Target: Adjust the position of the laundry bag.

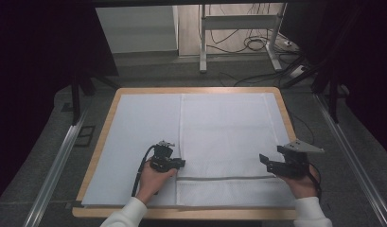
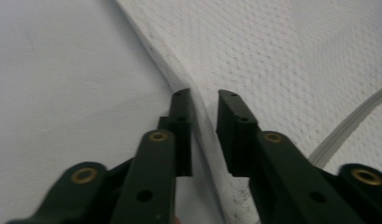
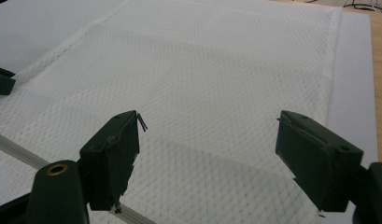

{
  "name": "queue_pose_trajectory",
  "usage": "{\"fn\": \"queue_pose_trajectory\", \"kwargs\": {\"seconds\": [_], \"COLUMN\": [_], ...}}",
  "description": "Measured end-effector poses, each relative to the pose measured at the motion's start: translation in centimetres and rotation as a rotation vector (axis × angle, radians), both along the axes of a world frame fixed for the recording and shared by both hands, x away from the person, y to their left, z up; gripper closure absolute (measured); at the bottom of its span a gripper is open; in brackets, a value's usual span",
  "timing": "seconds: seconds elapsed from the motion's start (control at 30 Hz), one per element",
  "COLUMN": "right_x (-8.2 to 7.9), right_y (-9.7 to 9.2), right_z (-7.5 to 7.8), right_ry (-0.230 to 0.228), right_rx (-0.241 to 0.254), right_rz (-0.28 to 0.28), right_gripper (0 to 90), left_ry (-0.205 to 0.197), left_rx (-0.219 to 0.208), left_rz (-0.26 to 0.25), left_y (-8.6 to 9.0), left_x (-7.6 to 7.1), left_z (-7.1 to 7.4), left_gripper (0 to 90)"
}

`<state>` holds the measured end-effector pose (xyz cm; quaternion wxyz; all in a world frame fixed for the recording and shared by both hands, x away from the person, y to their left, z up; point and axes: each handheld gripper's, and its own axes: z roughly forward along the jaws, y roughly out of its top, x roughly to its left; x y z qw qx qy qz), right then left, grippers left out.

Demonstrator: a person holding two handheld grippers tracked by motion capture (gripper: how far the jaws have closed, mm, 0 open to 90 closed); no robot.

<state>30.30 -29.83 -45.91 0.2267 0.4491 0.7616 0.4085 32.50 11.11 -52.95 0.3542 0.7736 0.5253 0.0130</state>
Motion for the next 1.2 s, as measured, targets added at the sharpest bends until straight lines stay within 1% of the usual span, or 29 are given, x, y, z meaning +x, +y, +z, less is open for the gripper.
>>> {"fn": "queue_pose_trajectory", "kwargs": {"seconds": [0.03,0.07,0.17,0.23,0.33,0.47,0.53,0.57,0.6,0.63,0.73,0.8,0.9,0.93,1.0,1.03,1.07,1.1,1.2], "right_x": [0.0,0.0,-0.1,-0.1,0.0,0.1,0.2,0.4,0.4,0.5,1.0,1.4,2.0,2.7,2.9,3.5,3.5,3.8,4.5], "right_y": [0.0,0.0,0.1,0.2,0.1,-0.1,-0.2,-0.3,-0.3,-0.5,-1.1,-1.7,-2.6,-3.2,-3.4,-3.9,-3.9,-4.0,-4.4], "right_z": [0.0,0.0,0.2,0.2,0.1,0.0,-0.1,-0.1,-0.1,-0.2,-0.2,-0.2,-0.2,-0.3,-0.3,-0.4,-0.4,-0.5,-1.0], "right_ry": [-0.001,-0.001,-0.001,-0.001,0.003,0.012,0.031,0.056,0.056,0.067,0.099,0.129,0.160,0.187,0.192,0.206,0.206,0.213,0.237], "right_rx": [0.002,0.002,-0.006,-0.008,-0.008,-0.008,-0.008,-0.021,-0.021,-0.023,-0.014,-0.006,0.008,0.016,0.020,0.031,0.031,0.037,0.055], "right_rz": [0.001,0.001,0.012,0.015,0.012,0.003,0.008,0.003,0.003,-0.004,-0.031,-0.049,-0.073,-0.091,-0.097,-0.108,-0.108,-0.115,-0.130], "right_gripper": [21.3,21.3,22.0,22.0,22.0,22.0,21.6,21.4,21.4,21.3,21.1,20.7,20.7,20.8,21.2,22.6,22.6,23.6,26.4], "left_ry": [-0.001,-0.002,-0.009,-0.017,-0.012,-0.026,-0.026,-0.027,-0.031,-0.032,-0.034,-0.032,-0.026,-0.026,-0.027,-0.027,-0.028,-0.029,-0.030], "left_rx": [0.000,0.003,0.011,0.013,-0.006,-0.013,-0.016,-0.018,-0.020,-0.024,-0.026,-0.029,-0.037,-0.040,-0.041,-0.041,-0.041,-0.047,-0.045], "left_rz": [0.003,0.006,0.011,0.012,0.019,0.023,0.021,0.020,0.020,0.023,0.019,0.019,0.019,0.018,0.018,0.018,0.018,0.025,0.024], "left_y": [0.0,0.0,-0.2,-0.2,-0.1,0.0,0.1,0.1,0.1,0.1,0.2,0.2,0.3,0.4,0.4,0.4,0.4,0.4,0.4], "left_x": [0.0,0.0,0.0,0.0,0.0,-0.1,-0.2,-0.2,-0.2,-0.2,-0.2,-0.2,-0.2,-0.1,-0.1,-0.1,-0.1,-0.2,-0.2], "left_z": [0.0,0.0,-0.1,-0.1,-0.2,0.0,0.1,0.2,0.3,0.4,0.4,0.4,0.4,0.4,0.4,0.4,0.5,0.4,0.5], "left_gripper": [81.3,81.3,87.6,88.2,89.2,89.6,89.7,89.8,89.8,89.8,89.8,89.8,89.8,89.9,89.9,89.9,89.9,89.8,89.9]}}
